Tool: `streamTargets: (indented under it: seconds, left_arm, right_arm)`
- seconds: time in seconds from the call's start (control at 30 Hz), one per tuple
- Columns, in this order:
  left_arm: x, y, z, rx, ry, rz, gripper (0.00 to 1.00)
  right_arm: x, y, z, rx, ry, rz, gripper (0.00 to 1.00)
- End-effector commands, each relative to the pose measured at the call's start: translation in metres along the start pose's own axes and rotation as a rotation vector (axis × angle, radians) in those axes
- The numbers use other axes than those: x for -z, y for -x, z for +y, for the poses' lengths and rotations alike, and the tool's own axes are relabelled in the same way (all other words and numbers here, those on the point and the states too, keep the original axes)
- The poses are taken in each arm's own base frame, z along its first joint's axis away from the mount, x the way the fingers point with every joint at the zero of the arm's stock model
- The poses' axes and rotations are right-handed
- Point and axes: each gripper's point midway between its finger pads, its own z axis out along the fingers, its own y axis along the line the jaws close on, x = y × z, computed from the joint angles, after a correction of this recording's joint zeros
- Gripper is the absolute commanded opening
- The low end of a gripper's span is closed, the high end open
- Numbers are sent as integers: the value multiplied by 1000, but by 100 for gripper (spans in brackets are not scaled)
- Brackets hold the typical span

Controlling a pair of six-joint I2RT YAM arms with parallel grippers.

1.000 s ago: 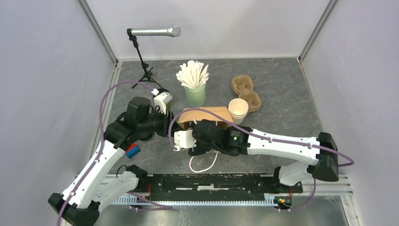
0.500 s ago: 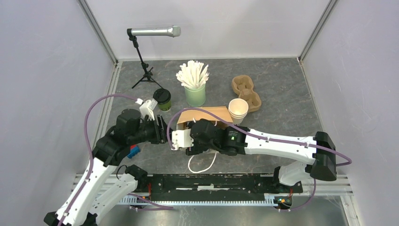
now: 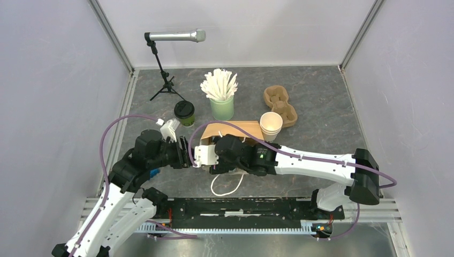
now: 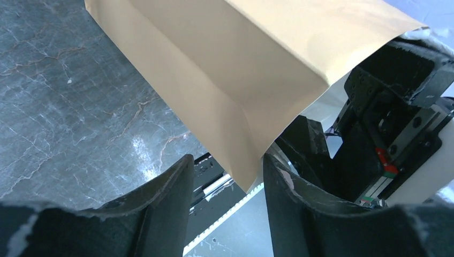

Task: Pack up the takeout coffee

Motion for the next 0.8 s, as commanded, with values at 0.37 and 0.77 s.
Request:
streamTargets:
  seconds: [0.37,0.77]
  left_arm:
    - [-14,14,-8,-37,-69,-56,10]
    - [-16,10,-10,-60,-107,-58,2]
  right_arm:
    - [-1,28,-24,-25,-57,-32,67]
    - [-5,7,-53,22,-143,65,67]
